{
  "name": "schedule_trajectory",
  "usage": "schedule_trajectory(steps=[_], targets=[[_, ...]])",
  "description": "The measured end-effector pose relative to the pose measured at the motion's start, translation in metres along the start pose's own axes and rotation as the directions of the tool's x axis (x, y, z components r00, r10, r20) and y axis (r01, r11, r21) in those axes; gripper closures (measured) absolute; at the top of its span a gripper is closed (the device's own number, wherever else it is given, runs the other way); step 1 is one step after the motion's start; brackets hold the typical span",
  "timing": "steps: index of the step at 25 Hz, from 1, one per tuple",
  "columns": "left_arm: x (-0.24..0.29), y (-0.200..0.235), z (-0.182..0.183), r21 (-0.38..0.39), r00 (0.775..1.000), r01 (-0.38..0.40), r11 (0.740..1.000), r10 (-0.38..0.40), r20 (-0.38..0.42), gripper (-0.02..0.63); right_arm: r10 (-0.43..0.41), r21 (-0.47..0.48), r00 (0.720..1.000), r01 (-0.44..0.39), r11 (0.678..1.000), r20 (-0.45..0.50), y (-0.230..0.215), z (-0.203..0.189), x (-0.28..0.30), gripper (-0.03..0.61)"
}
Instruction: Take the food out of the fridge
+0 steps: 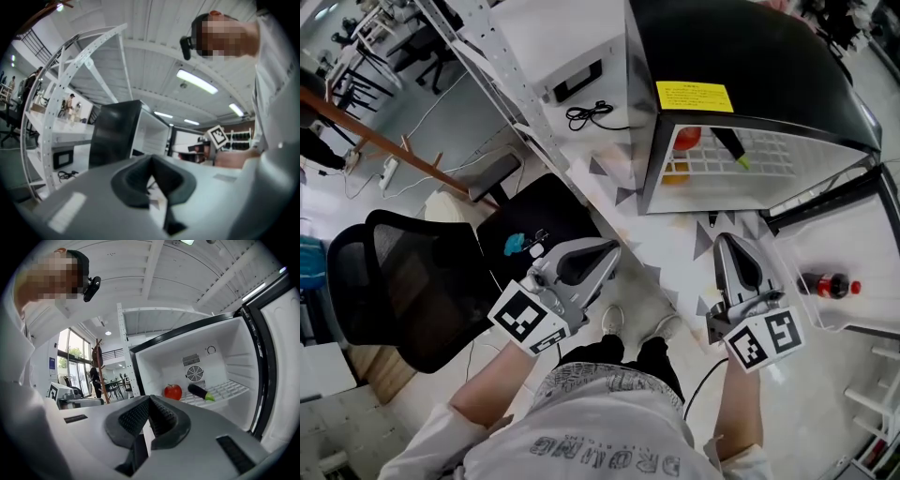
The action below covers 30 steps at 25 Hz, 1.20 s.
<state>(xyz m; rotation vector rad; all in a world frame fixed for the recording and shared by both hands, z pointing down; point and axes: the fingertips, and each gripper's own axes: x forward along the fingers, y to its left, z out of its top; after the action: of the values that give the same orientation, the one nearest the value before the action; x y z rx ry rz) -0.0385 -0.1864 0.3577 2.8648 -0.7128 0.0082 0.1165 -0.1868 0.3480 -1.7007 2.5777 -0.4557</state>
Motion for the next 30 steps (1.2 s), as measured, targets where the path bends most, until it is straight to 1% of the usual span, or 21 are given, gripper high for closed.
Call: schedule_trajectory(steps=[6,15,24,30], targets=[[0.011,-0.001,-0.001,0.001,0.999,-0.051,0.999,0.051,-0.014,0.607,0.031,-0.008,1.0,-0.031,0.999,-0.004,-0.024,0.005,0.013,0.577],[0.023,0.002,-0.002,0.002,0.993,-0.114,0.994,0.114,-0.025,0.607,0.068,-0.053,0.998,-0.068,0.996,-0.003,-0.049,0.019,0.038,0.577],[0.026,0.007,-0.001,0.006,0.987,-0.161,0.987,0.161,-0.03,0.607,0.072,-0.056,0.997,-0.072,0.996,0.004,-0.069,0.025,0.066,0.577],[0.021,0.013,-0.006,-0.002,0.981,-0.191,0.982,0.191,-0.043,0.607,0.059,-0.063,0.998,-0.058,0.996,0.007,-0.081,0.024,0.089,0.575]])
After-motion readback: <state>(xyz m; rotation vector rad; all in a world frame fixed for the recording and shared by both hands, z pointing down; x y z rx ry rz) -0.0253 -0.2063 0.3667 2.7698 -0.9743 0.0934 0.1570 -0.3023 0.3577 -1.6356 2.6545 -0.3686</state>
